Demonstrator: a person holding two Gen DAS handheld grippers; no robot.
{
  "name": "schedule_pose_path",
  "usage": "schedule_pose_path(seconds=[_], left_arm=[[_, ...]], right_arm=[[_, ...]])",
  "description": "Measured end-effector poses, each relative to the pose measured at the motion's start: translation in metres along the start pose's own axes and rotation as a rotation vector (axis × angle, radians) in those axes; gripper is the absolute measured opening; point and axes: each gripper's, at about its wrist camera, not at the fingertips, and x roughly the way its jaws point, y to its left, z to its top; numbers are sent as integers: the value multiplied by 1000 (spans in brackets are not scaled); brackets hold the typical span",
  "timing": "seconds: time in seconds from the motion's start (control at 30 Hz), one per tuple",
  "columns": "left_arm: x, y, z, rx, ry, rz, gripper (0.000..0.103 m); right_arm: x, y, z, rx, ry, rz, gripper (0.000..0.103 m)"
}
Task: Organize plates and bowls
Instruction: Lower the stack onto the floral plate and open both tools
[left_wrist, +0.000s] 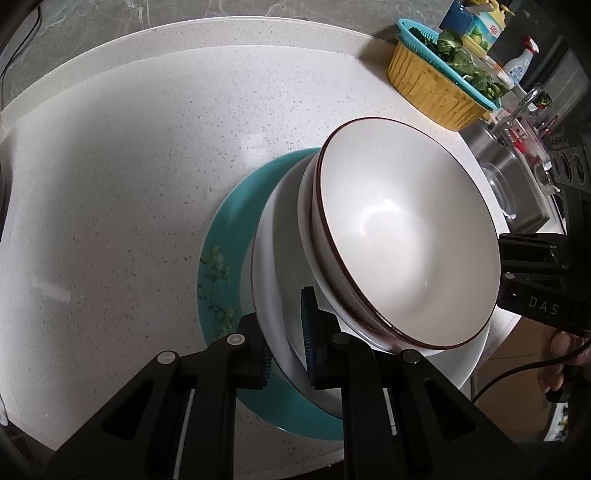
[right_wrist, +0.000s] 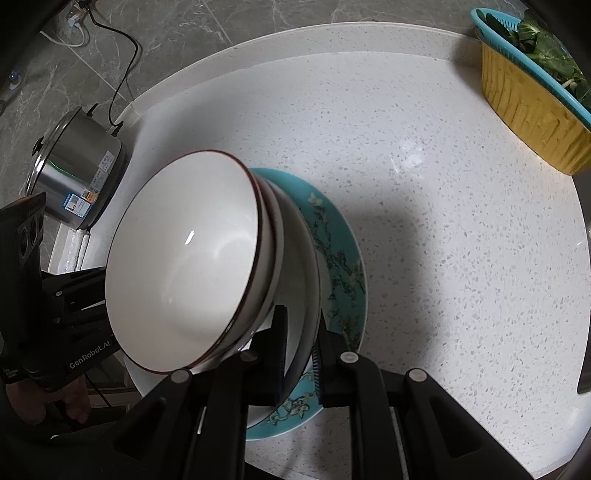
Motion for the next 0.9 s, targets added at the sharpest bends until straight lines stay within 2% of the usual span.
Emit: schedule_pose_path(seconds=[0.37, 0.63, 0.8, 0.87, 0.9], left_arm=[[0, 0, 4, 2, -13, 35, 12], [-9, 3, -4, -44, -54, 49, 13], [-28, 3, -10, -70, -100, 70, 15], [-36, 0, -13, -79, -110, 79, 17], [-42, -1, -16, -86, -119, 85, 18]], right_arm=[[2, 1, 2, -30, -14, -4, 14], [-1, 3, -3, -46, -36, 1, 19], [-12, -3, -8, -41, -62, -5, 38], [-19, -6, -12, -47, -79, 16, 42], [-23, -6, -14, -53, -85, 17, 49]])
